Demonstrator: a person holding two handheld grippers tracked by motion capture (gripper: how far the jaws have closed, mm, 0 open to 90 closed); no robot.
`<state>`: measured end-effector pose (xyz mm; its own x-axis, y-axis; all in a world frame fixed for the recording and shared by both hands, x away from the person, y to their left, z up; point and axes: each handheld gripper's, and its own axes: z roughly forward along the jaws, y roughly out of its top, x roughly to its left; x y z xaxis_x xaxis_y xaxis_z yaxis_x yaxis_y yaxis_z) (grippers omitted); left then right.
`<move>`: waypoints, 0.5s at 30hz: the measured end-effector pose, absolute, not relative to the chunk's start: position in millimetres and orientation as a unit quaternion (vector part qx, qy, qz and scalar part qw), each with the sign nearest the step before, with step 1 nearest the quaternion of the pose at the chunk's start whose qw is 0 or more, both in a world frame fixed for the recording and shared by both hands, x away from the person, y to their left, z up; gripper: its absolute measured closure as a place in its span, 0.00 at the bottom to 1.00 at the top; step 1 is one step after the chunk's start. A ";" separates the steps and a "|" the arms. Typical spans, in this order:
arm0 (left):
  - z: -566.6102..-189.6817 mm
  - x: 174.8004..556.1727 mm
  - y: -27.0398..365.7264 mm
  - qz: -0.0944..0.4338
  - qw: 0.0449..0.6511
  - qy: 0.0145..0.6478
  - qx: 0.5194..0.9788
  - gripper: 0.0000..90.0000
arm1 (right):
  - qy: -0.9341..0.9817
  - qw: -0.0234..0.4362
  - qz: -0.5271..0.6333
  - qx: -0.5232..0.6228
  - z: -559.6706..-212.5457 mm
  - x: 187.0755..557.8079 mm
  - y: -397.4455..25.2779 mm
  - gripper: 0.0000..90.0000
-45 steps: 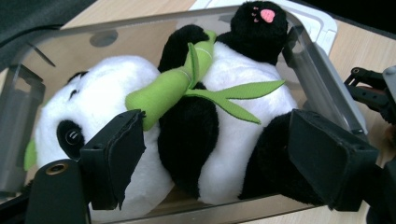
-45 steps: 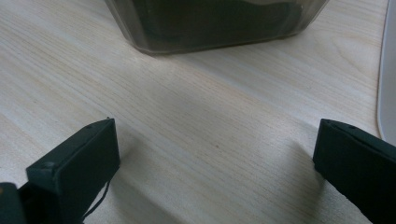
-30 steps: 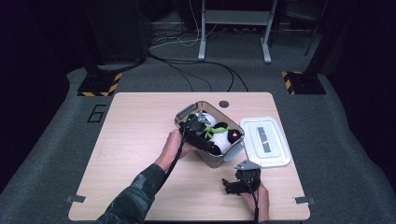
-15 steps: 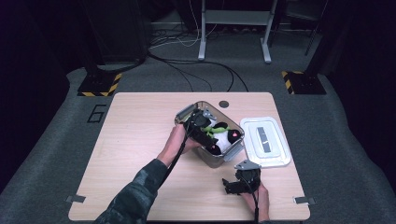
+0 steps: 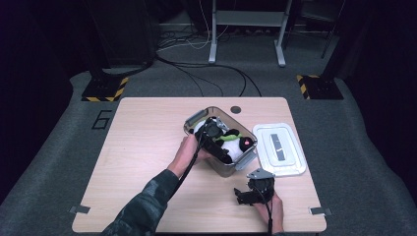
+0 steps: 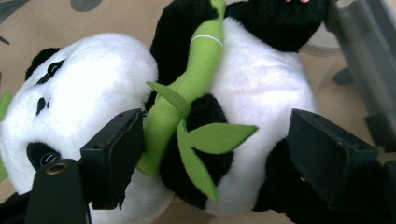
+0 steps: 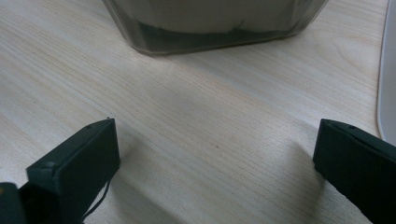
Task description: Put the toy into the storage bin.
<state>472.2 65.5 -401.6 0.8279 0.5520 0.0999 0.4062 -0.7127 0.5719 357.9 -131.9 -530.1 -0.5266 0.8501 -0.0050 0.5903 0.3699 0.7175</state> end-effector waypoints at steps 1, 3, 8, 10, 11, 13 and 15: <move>-401.6 472.2 65.5 0.133 0.274 0.262 0.916 0.22 | 0.812 0.191 0.336 0.439 -529.9 358.1 -133.4 0.00; -406.8 474.1 63.0 0.136 0.264 0.266 0.917 0.23 | 0.809 0.190 0.337 0.442 -529.9 358.0 -132.8 0.00; -409.4 475.8 62.6 0.136 0.263 0.269 0.916 0.23 | 0.811 0.191 0.336 0.439 -529.9 358.2 -133.5 0.00; -407.6 476.2 64.6 0.131 0.270 0.269 0.915 0.23 | 0.812 0.191 0.336 0.438 -529.9 358.2 -133.5 0.00; -407.6 476.2 64.6 0.131 0.270 0.269 0.915 0.23 | 0.811 0.191 0.336 0.439 -529.9 358.1 -133.5 0.00; -404.5 476.2 68.8 0.127 0.286 0.274 0.909 0.23 | 0.806 0.190 0.339 0.446 -530.0 358.0 -132.1 0.00; -397.6 475.1 77.2 0.123 0.309 0.282 0.900 0.21 | 0.811 0.191 0.336 0.439 -529.9 358.2 -133.4 0.00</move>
